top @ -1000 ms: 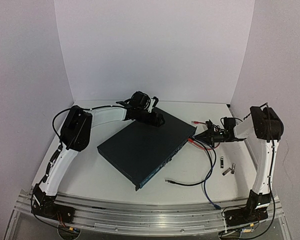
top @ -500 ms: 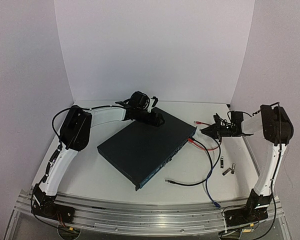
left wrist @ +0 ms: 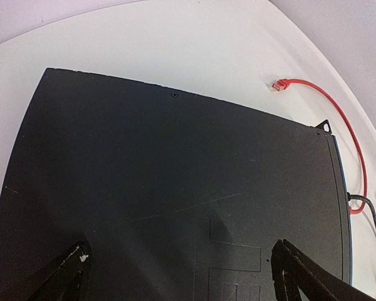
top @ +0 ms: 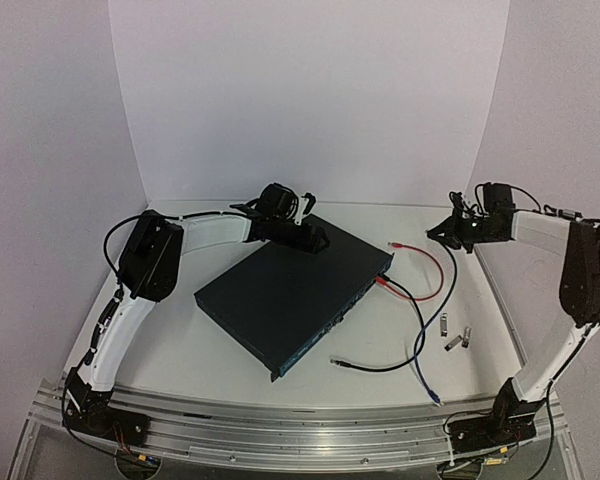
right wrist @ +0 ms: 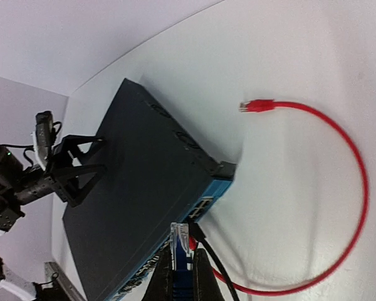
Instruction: Pull the plug from the switch port
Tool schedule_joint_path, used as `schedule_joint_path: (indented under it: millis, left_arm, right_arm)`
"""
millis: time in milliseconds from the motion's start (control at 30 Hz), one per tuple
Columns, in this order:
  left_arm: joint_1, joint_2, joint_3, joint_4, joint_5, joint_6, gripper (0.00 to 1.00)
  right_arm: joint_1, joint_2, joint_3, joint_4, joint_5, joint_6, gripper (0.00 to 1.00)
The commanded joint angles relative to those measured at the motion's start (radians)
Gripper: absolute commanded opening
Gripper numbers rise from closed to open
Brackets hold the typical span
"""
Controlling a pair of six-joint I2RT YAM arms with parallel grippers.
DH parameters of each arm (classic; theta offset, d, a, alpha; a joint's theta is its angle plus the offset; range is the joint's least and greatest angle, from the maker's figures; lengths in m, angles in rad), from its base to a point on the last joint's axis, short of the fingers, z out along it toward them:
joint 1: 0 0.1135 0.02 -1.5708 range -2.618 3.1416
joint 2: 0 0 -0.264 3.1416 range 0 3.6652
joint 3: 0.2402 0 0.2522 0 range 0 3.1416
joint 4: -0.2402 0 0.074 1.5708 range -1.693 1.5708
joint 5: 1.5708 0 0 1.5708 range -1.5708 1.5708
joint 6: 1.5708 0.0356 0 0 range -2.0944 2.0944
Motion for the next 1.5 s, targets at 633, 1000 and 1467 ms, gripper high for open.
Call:
schedule_joint_path:
  millis: [633, 1000, 1467]
  left_arm:
    - [0.014, 0.072, -0.105, -0.162, -0.002, -0.023, 1.0]
    - [0.014, 0.073, -0.095, -0.171, -0.017, -0.033, 1.0]
    - [0.014, 0.071, -0.088, -0.177, -0.015, -0.043, 1.0]
  right_arm:
    - [-0.08, 0.224, 0.541, -0.705, 0.387, -0.443, 0.0]
    - [-0.1, 0.42, 0.587, -0.607, 0.389, -0.399, 0.39]
    - [-0.081, 0.326, 0.42, -0.304, -0.287, -0.199, 0.85]
